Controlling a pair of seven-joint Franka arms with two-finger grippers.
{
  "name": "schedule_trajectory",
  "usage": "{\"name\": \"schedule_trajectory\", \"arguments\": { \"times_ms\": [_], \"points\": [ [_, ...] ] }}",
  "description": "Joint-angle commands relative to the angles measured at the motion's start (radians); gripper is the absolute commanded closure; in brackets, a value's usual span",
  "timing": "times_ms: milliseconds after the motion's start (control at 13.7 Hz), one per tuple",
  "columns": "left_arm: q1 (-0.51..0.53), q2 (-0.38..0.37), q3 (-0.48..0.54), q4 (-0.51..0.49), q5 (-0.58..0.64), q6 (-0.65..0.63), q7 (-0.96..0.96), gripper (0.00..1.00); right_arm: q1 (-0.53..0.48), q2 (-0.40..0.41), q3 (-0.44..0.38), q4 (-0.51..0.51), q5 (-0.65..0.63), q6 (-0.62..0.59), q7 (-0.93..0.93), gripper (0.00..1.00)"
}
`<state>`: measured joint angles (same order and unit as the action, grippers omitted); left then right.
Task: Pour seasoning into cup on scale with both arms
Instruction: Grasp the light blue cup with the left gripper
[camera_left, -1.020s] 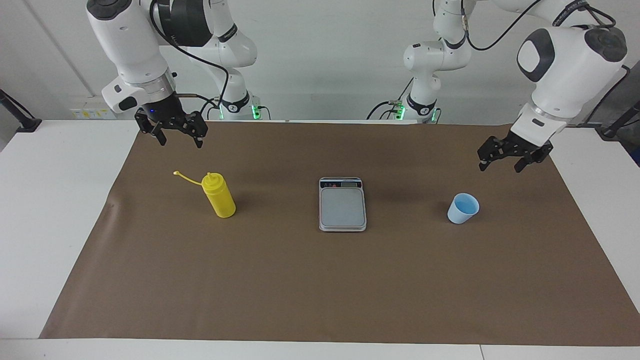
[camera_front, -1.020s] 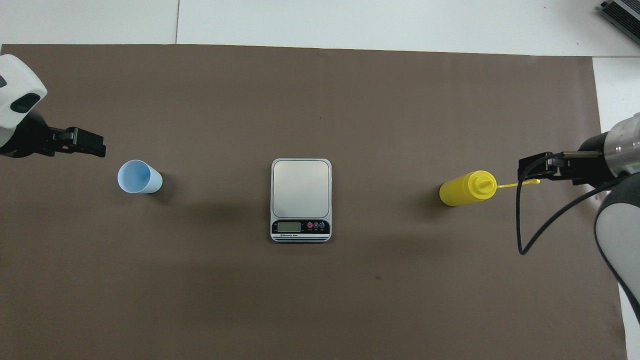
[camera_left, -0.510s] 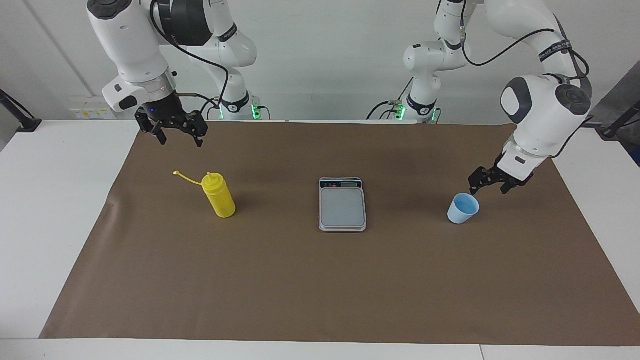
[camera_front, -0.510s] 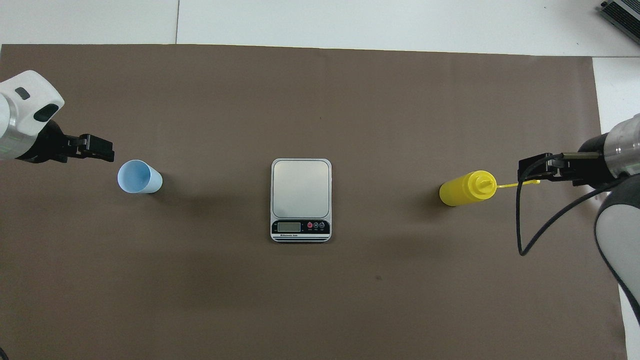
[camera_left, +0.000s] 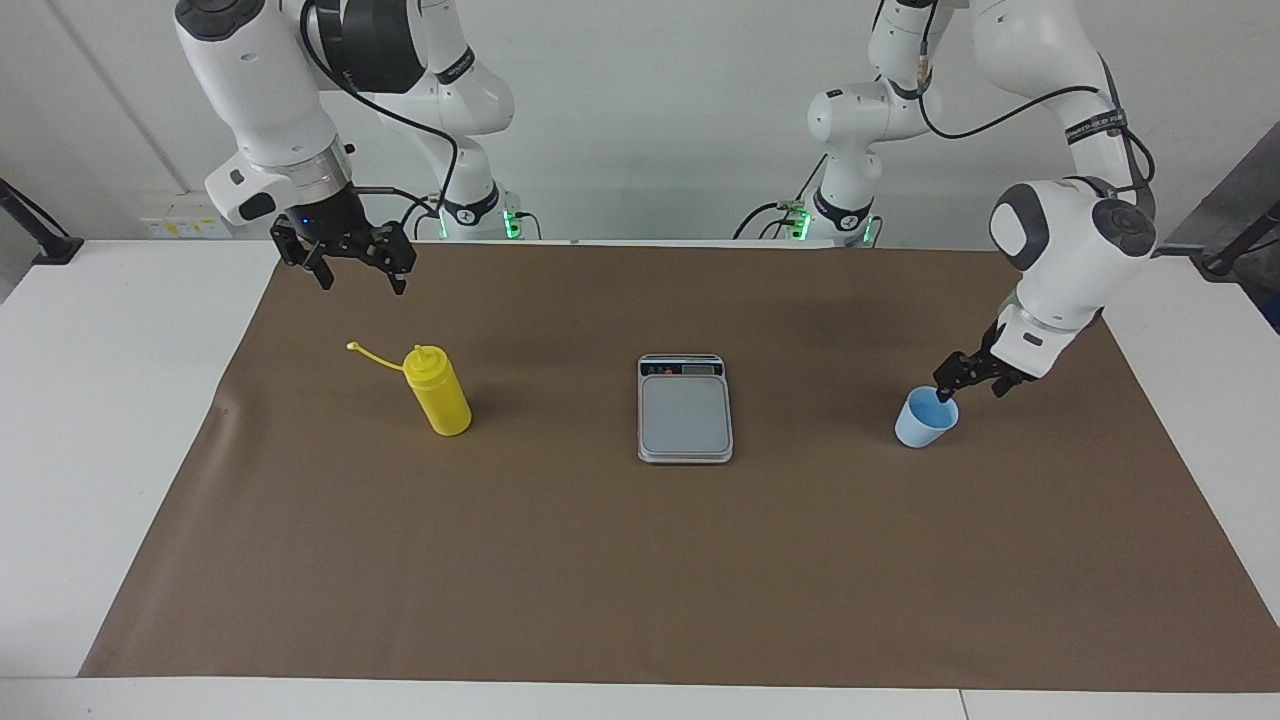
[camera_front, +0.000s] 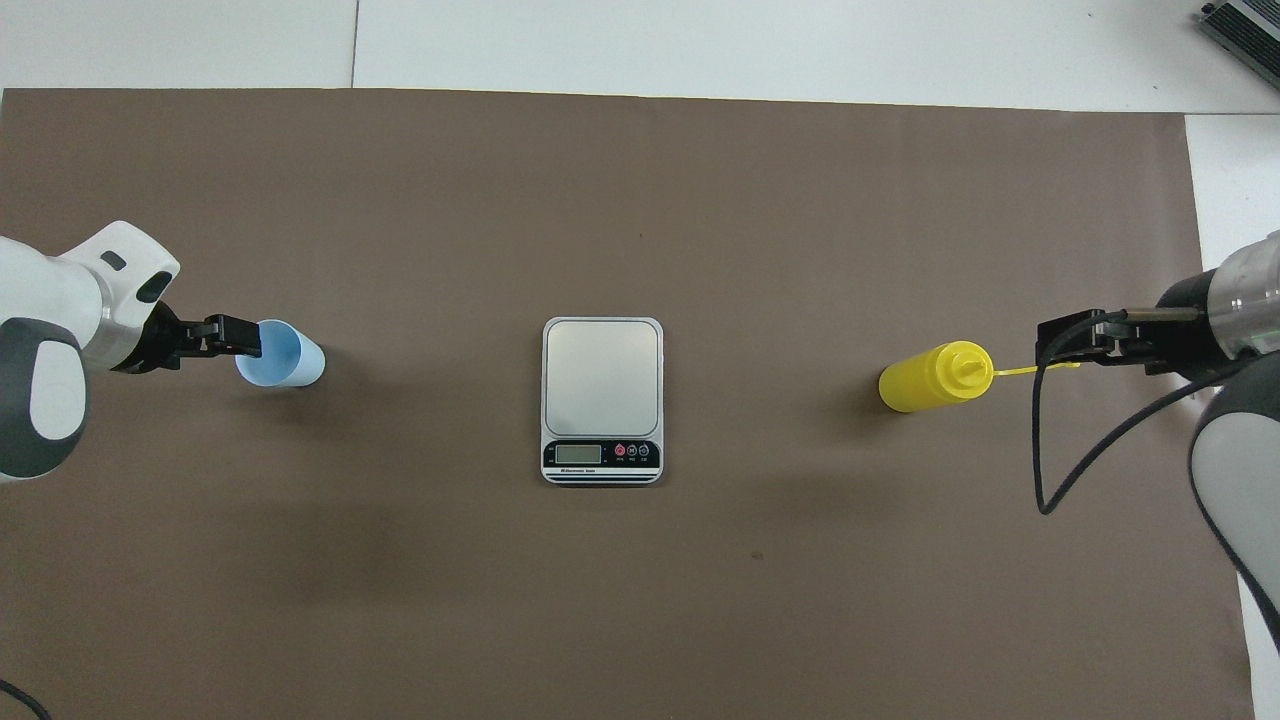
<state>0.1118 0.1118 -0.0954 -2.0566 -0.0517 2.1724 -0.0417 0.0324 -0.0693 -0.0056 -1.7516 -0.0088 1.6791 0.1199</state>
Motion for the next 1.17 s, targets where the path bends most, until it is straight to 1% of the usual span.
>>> {"name": "schedule_trajectory", "arguments": {
  "times_ms": [0,291,364,437,583,655,801,1092],
  "points": [
    [-0.003,0.02,-0.003,-0.037,-0.013,0.059,-0.023,0.0,-0.016,-0.024,0.007,-0.028,0.0,0.016,-0.028,0.0],
    [-0.007,0.048,-0.003,-0.037,-0.013,0.079,-0.023,0.0,-0.016,-0.026,0.007,-0.034,0.0,0.022,-0.028,0.0],
    [-0.015,0.054,-0.003,-0.042,-0.013,0.084,-0.009,0.02,-0.016,-0.027,0.007,-0.035,0.0,0.022,-0.028,0.0],
    [-0.018,0.054,-0.003,-0.049,-0.013,0.092,-0.007,0.26,-0.016,-0.029,0.007,-0.036,0.0,0.024,-0.028,0.0],
    [-0.018,0.052,-0.003,-0.06,-0.013,0.095,0.016,0.86,-0.016,-0.03,0.007,-0.04,0.0,0.028,-0.028,0.0],
    [-0.017,0.052,-0.003,-0.059,-0.013,0.092,0.034,1.0,-0.016,-0.03,0.007,-0.042,0.0,0.028,-0.028,0.0],
    [-0.018,0.054,-0.001,-0.05,-0.004,0.078,0.04,1.0,-0.016,-0.03,0.007,-0.042,0.0,0.028,-0.028,0.0],
    [-0.018,0.068,-0.001,0.033,0.001,0.018,0.058,1.0,-0.016,-0.03,0.007,-0.042,0.0,0.03,-0.028,0.0]
  ]
}}
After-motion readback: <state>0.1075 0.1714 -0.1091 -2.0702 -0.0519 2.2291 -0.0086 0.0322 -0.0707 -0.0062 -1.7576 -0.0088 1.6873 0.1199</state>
